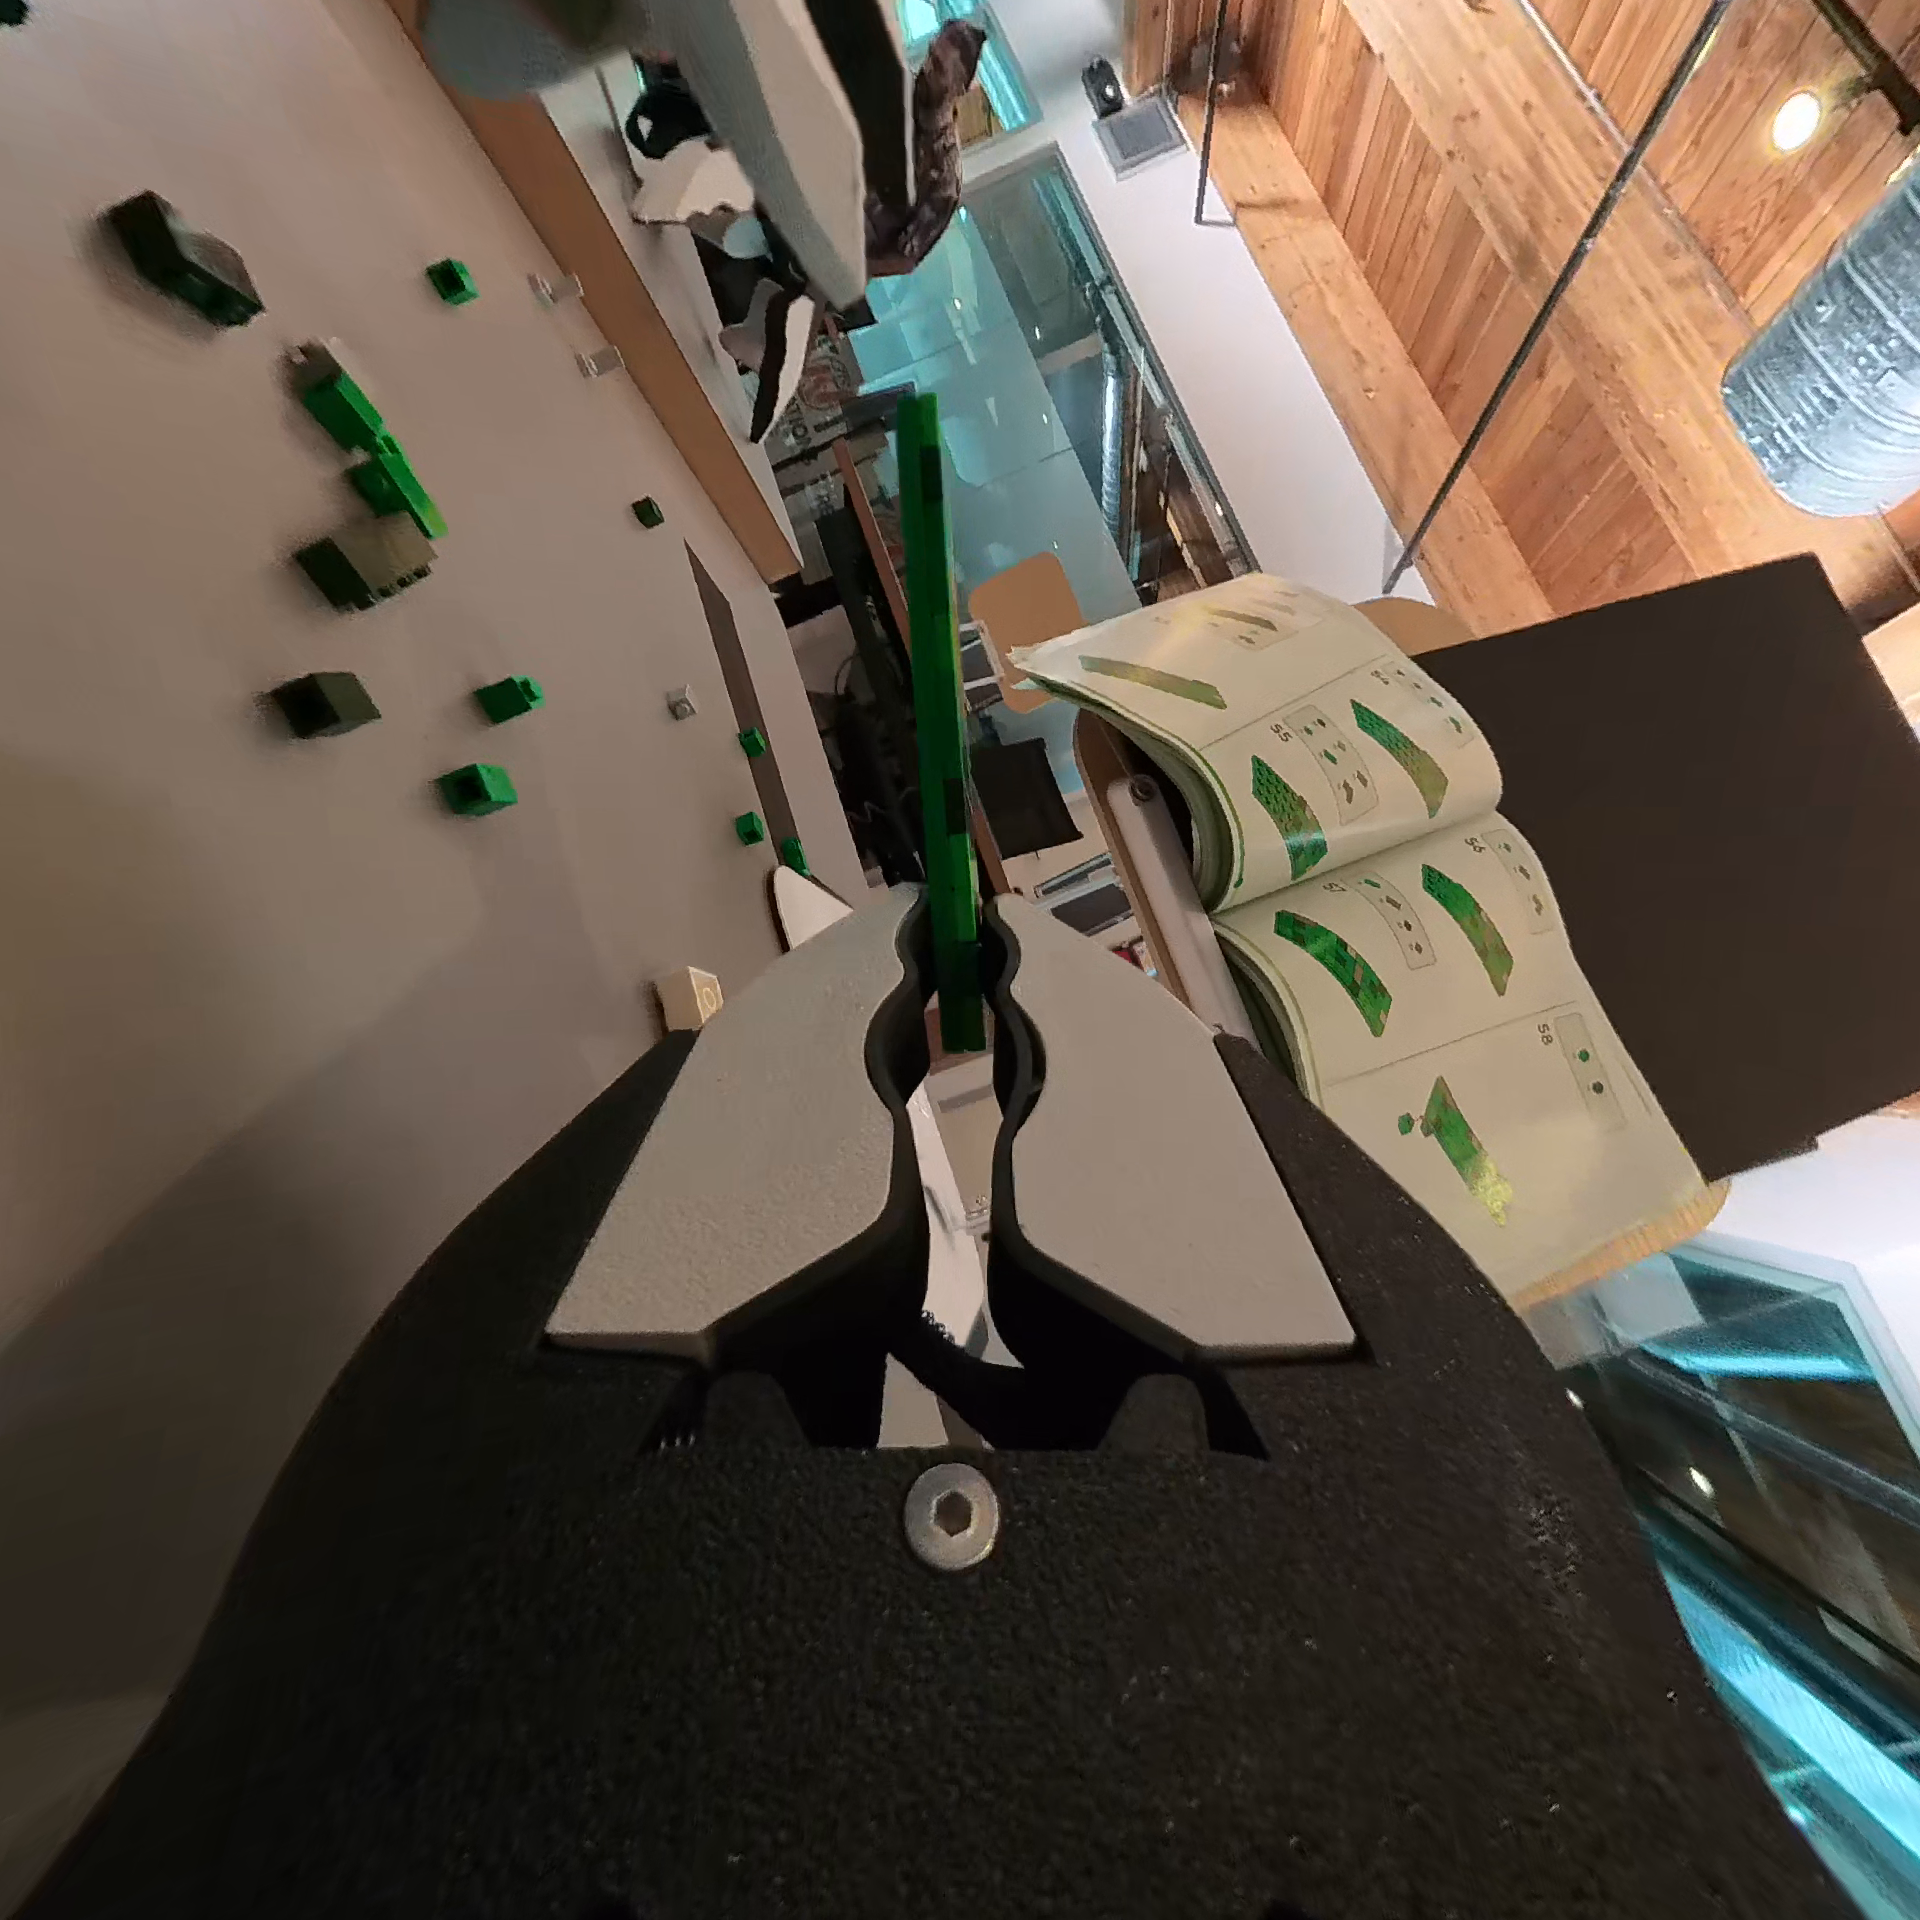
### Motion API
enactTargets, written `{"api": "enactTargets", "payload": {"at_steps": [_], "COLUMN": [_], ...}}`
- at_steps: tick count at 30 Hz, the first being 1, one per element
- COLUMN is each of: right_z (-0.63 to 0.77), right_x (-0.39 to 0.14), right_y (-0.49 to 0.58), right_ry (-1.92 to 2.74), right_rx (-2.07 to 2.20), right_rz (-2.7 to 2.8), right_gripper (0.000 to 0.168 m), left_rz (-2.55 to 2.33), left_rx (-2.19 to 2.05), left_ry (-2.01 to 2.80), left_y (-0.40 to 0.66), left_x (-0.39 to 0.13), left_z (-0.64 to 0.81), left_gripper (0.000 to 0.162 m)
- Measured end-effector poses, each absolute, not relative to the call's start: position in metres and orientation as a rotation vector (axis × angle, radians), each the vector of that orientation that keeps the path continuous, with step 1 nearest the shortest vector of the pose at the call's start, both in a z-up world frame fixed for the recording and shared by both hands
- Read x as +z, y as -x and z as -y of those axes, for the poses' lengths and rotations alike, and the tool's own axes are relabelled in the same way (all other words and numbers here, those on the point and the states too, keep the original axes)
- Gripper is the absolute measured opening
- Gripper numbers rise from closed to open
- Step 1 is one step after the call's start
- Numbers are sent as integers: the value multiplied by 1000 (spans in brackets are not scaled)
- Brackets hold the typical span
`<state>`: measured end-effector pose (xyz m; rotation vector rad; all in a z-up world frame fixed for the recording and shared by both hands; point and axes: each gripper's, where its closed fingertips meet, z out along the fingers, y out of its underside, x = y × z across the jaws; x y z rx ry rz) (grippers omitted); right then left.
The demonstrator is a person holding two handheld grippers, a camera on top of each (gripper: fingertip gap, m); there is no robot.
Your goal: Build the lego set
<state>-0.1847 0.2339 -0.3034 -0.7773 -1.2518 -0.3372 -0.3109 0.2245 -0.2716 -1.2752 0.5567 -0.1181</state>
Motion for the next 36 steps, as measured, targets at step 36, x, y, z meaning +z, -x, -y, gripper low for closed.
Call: {"api": "enactTargets", "payload": {"at_steps": [36], "right_z": [-224], "right_x": [-309], "right_y": [184], "right_ry": [773], "right_rx": [-259], "right_rz": [1294], "right_gripper": [6], "left_rz": [-1037], "left_rx": [49], "left_ry": [1175], "left_y": [254], "left_x": [-302], "left_z": [-192], "left_gripper": [45]}}
